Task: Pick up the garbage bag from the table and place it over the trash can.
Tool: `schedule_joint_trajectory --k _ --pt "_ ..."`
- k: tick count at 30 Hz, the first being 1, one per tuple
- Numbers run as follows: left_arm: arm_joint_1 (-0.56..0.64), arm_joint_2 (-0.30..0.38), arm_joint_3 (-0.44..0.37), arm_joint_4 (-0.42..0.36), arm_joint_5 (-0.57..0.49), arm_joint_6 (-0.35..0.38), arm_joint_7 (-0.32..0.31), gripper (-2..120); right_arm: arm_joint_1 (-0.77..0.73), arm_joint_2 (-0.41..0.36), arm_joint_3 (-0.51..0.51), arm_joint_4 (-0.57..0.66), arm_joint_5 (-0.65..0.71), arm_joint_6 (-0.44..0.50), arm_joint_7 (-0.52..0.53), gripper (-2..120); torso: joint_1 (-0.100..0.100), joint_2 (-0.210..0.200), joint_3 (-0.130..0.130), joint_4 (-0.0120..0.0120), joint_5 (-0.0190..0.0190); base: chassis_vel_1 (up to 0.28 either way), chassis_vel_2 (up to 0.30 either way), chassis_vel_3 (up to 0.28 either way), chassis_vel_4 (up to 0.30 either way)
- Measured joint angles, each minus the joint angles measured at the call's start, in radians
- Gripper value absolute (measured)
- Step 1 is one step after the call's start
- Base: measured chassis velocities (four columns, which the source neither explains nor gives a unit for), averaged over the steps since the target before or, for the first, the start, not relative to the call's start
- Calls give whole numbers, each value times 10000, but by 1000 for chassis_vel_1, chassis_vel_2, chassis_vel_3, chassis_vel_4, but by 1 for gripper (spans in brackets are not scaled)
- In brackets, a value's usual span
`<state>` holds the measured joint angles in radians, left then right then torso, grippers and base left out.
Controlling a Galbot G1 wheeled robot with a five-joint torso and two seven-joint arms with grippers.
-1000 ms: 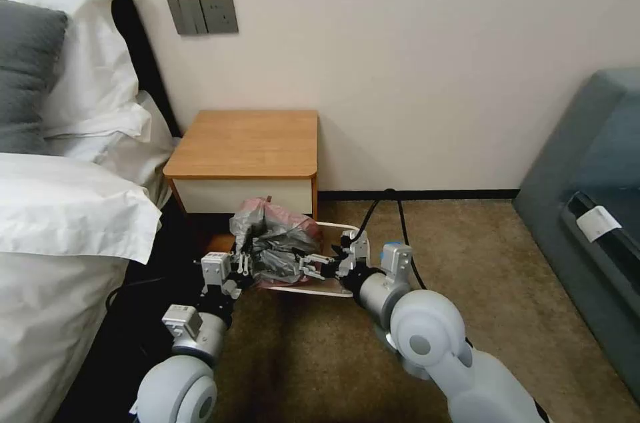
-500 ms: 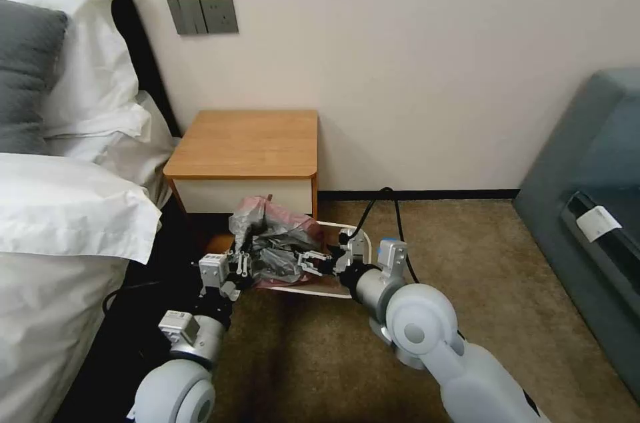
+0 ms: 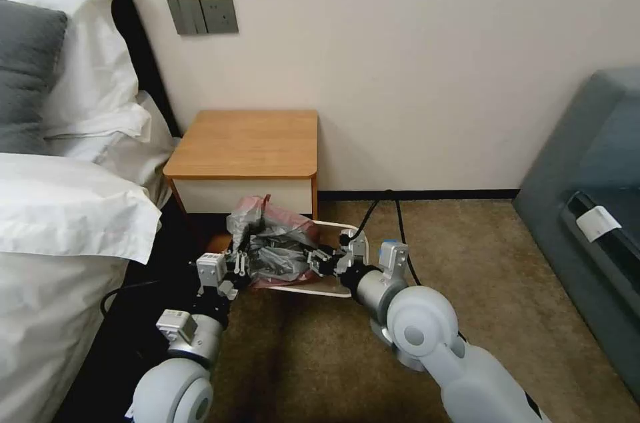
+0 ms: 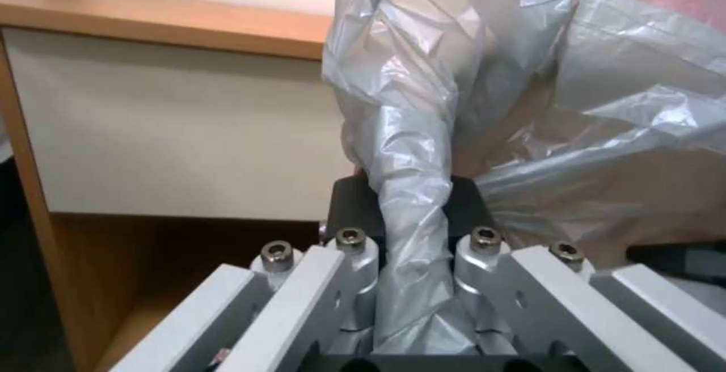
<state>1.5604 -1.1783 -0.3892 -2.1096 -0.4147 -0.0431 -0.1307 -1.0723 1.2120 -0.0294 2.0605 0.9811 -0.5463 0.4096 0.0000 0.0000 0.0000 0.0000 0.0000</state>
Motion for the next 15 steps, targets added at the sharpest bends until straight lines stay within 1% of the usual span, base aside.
schedule_joint_trajectory --k 1,2,4,5,6,7,15 --pt "0 0 0 0 0 0 0 8 0 0 0 0 0 0 0 22 0 0 0 0 0 0 0 0 0" --pt "-2 -4 5 8 -1 3 5 8 6 6 -1 -4 -7 7 -7 18 0 0 -1 0 0 0 0 0 0" --pt "-52 -9 9 69 -13 60 1 8 -21 -29 -1 59 -12 19 -7 7 0 0 0 1 1 0 0 0 0" --pt "-52 -9 9 69 -13 60 1 8 -21 -29 -1 59 -12 19 -7 7 0 0 0 1 1 0 0 0 0" --pt "-85 -12 5 110 -37 83 -18 8 -65 -71 0 169 3 18 33 2 0 0 0 0 0 0 0 0 0" --pt "-117 -17 -8 144 -83 111 -37 8 -131 -131 14 313 28 18 84 0 0 0 0 1 1 0 0 0 0" --pt "-237 -48 -49 216 -452 241 -146 8 -555 -400 316 996 151 -10 210 0 0 0 0 0 0 0 0 0 0"
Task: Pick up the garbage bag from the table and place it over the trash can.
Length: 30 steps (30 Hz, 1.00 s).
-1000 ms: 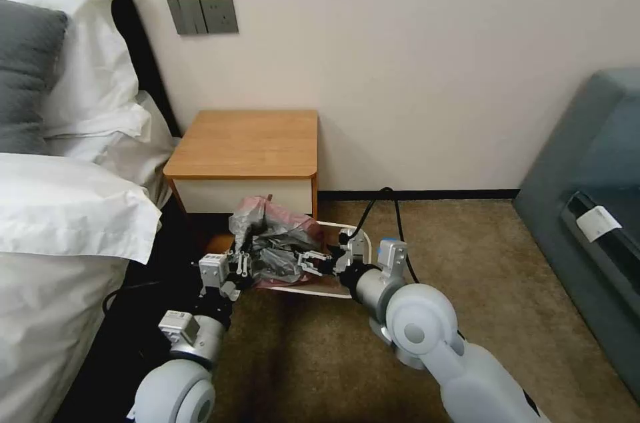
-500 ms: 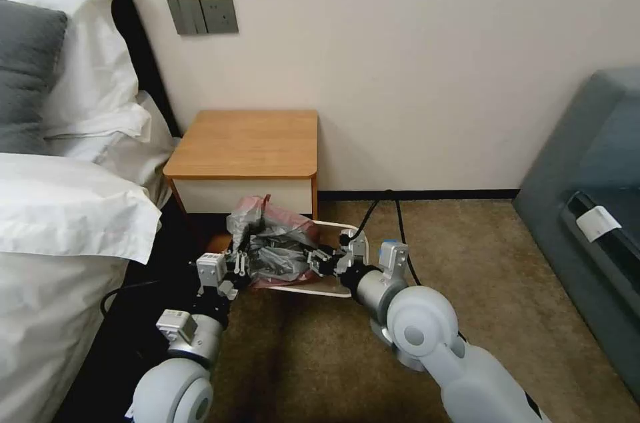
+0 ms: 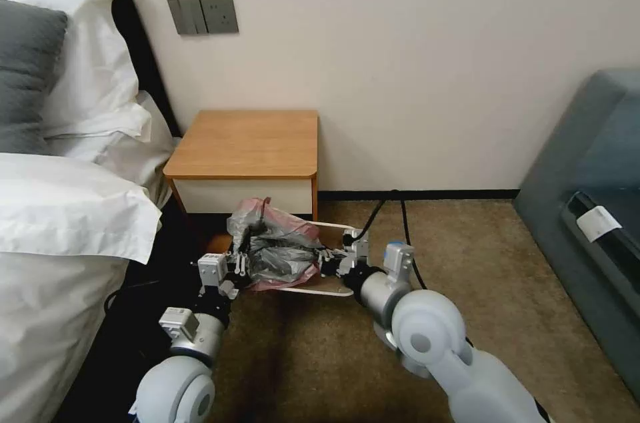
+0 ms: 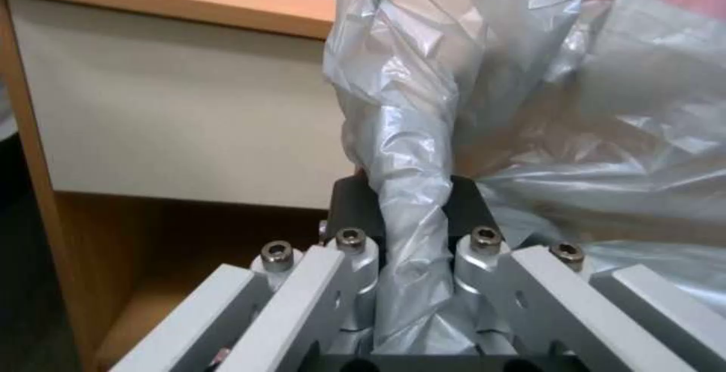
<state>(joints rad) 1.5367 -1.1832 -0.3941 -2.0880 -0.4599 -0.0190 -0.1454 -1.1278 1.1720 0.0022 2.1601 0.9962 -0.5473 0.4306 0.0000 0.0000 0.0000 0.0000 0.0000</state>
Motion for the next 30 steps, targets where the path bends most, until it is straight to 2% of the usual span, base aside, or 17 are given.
schedule_joint_trajectory --k 15,30 --pt "-159 -112 -16 163 -317 218 -356 8 -745 -412 858 1313 415 -183 429 0 1 0 0 1 0 0 0 0 0" --pt "-203 -141 -240 130 -438 250 -378 8 -935 -788 1435 1542 656 -194 850 0 0 0 0 0 1 0 0 0 0"
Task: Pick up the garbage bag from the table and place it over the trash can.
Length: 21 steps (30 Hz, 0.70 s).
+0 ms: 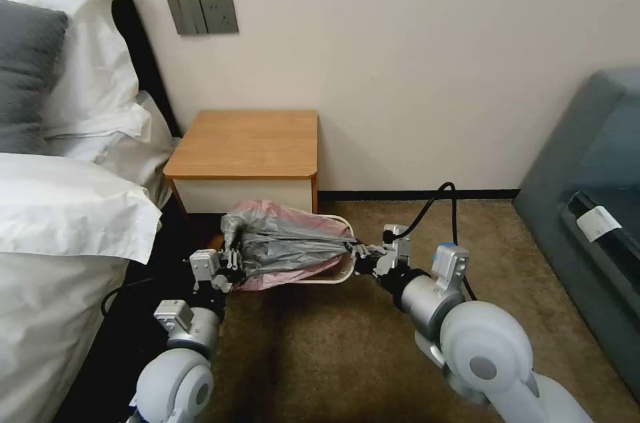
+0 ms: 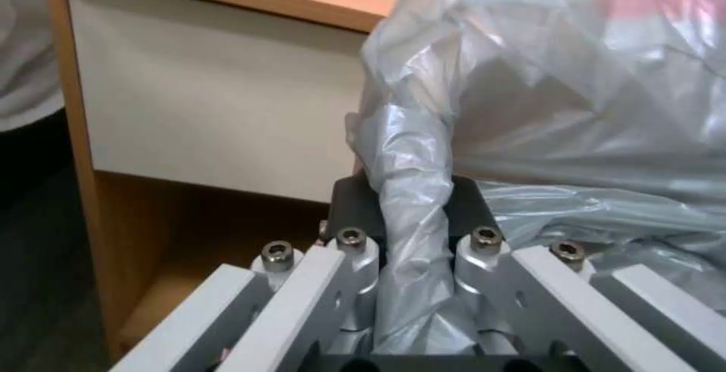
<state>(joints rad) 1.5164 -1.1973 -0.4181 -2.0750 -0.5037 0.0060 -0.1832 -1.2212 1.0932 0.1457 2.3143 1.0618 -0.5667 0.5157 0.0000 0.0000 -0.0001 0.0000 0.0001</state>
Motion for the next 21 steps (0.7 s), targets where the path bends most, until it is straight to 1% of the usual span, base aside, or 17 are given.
schedule_joint_trajectory --k 16,21 --pt "2 -19 -221 -43 -168 -3 -34 8 75 -104 284 -95 142 -30 229 0 0 0 1 1 -1 0 0 0 0" --pt "11 -49 -223 -44 -166 -8 -35 8 78 -123 312 -70 135 -51 113 0 1 0 1 0 -1 0 0 0 0"
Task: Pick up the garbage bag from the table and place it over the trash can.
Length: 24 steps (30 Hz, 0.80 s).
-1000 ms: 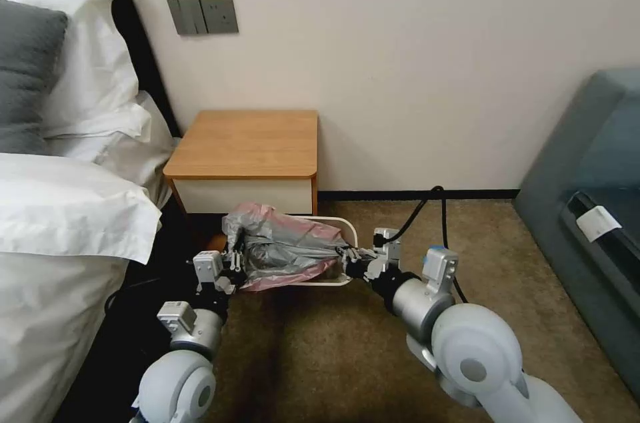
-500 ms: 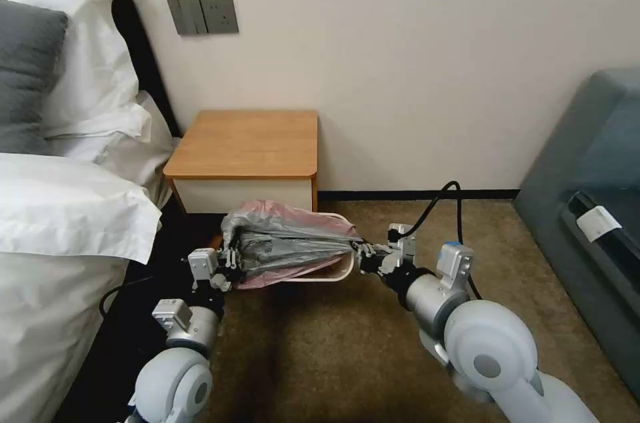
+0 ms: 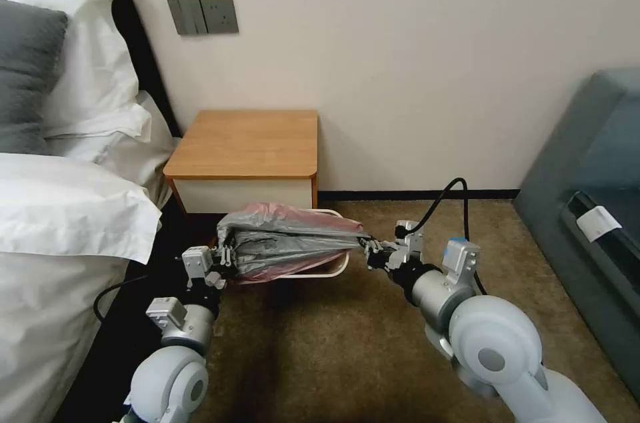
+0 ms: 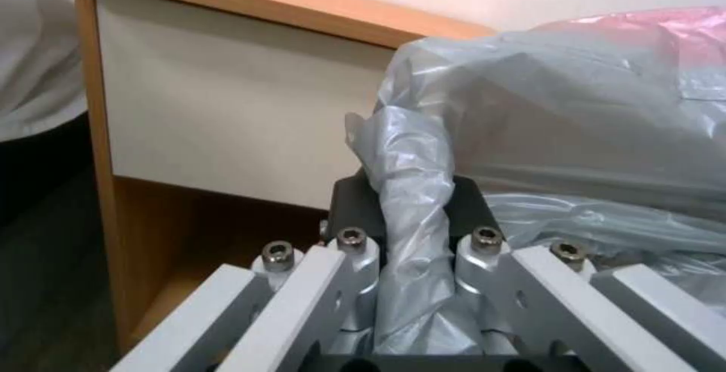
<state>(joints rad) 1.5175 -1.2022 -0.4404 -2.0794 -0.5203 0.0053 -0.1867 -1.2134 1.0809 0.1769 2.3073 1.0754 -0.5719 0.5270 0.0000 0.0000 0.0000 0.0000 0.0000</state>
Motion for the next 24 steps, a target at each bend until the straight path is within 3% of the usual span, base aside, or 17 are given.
schedule_joint_trajectory --k 4,10,12,18,22,24 --pt "4 -15 3 0 17 -4 -23 8 -76 -29 -42 239 -33 -17 -118 10 0 0 0 1 0 0 0 0 0" --pt "-145 11 -9 -1 -5 24 -95 8 -339 -223 32 719 -187 -17 -223 35 0 0 0 1 0 0 0 0 0" --pt "-182 22 -31 -1 -35 41 -108 8 -395 -266 80 817 -190 -17 -223 37 0 0 -1 0 0 0 0 0 0" --pt "-343 71 -155 0 -182 107 -136 8 -582 -538 310 1228 -272 46 -329 61 0 0 -1 0 1 0 0 0 0" --pt "-355 152 -177 -2 -208 65 11 8 -308 -909 607 1181 -461 290 -1187 76 0 0 0 0 1 0 0 0 0" --pt "-336 202 -204 -46 -222 3 179 8 11 -1340 838 887 -769 464 -2546 84 0 0 0 0 2 0 0 0 0"
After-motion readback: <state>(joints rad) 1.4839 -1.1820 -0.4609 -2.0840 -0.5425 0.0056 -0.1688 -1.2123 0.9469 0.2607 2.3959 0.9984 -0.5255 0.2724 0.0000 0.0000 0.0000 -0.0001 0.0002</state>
